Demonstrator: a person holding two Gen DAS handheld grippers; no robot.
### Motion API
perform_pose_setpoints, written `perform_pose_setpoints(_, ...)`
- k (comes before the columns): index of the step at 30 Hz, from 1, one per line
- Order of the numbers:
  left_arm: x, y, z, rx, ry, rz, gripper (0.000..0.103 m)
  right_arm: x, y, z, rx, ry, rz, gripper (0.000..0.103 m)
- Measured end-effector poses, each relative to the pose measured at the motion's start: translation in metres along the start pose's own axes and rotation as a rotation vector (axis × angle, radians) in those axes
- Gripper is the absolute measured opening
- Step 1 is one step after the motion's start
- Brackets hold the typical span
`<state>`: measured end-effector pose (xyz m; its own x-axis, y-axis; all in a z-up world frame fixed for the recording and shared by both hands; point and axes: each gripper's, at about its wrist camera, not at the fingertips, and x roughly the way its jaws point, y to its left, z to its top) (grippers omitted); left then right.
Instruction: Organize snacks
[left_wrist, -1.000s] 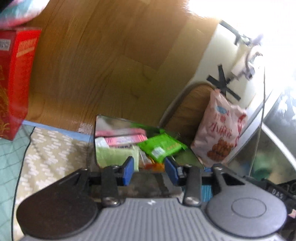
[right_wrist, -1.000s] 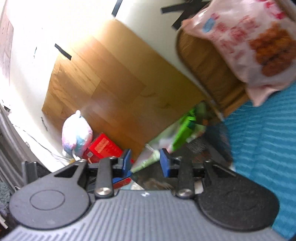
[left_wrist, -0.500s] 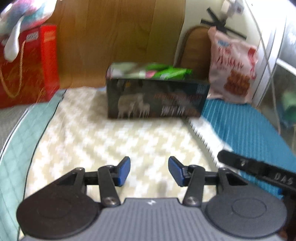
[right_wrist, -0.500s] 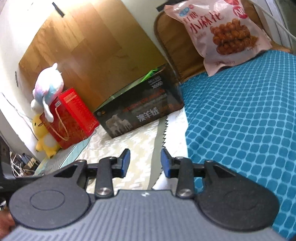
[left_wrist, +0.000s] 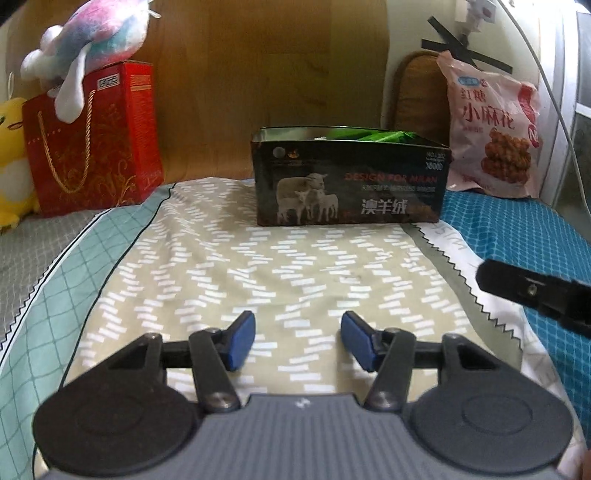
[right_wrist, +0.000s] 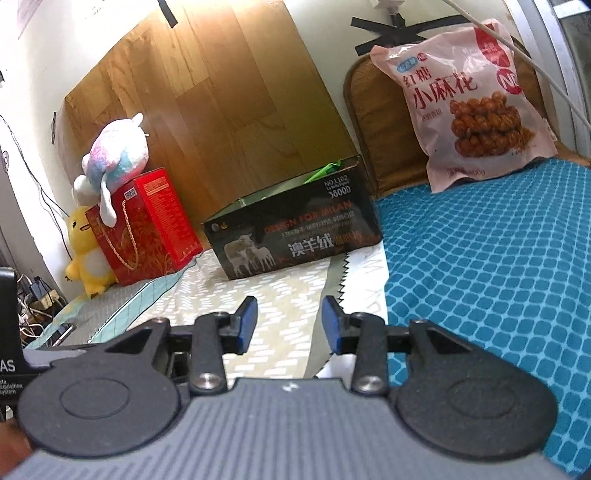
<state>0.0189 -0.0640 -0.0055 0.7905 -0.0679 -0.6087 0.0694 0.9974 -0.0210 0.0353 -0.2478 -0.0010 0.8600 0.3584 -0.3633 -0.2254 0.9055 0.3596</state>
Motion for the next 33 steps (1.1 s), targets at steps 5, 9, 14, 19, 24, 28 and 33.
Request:
perform_pose_setpoints(5, -0.0002, 0.0001, -0.0005, -0.001, -0.006, 0.013, 0.053, -0.0011, -0.0007, -0.0001, 0.005, -0.004, -0.004, 0.042)
perform_pose_setpoints(9, -0.0018, -0.0004, -0.0020, -0.002, -0.007, 0.024, 0.055, -0.0021, 0.0009, -0.0005, -0.002, -0.008, -0.011, 0.044)
perform_pose_setpoints(14, -0.0022, -0.0004, -0.0025, -0.002, -0.006, 0.027, 0.057, -0.0037, 0.0014, -0.0009, 0.004, -0.015, -0.024, 0.046)
perform_pose_setpoints(19, -0.0015, 0.0009, -0.0024, -0.001, -0.003, 0.029, 0.060, -0.0045, 0.0023, -0.0014, 0.008, -0.018, -0.035, 0.047)
perform_pose_setpoints(24, -0.0002, 0.0020, -0.0019, -0.001, 0.001, 0.028, 0.068, -0.0044, 0.0021, -0.0016, 0.012, -0.017, -0.039, 0.048)
perform_pose_setpoints(28, 0.0018, 0.0059, -0.0010, -0.020, 0.016, 0.021, 0.082, -0.0054, 0.0014, -0.0012, 0.015, -0.023, -0.045, 0.054)
perform_pose_setpoints(33, 0.0026, 0.0058, -0.0006, -0.014, 0.021, 0.024, 0.085, -0.0073, -0.0028, -0.0003, 0.053, -0.029, -0.053, 0.060)
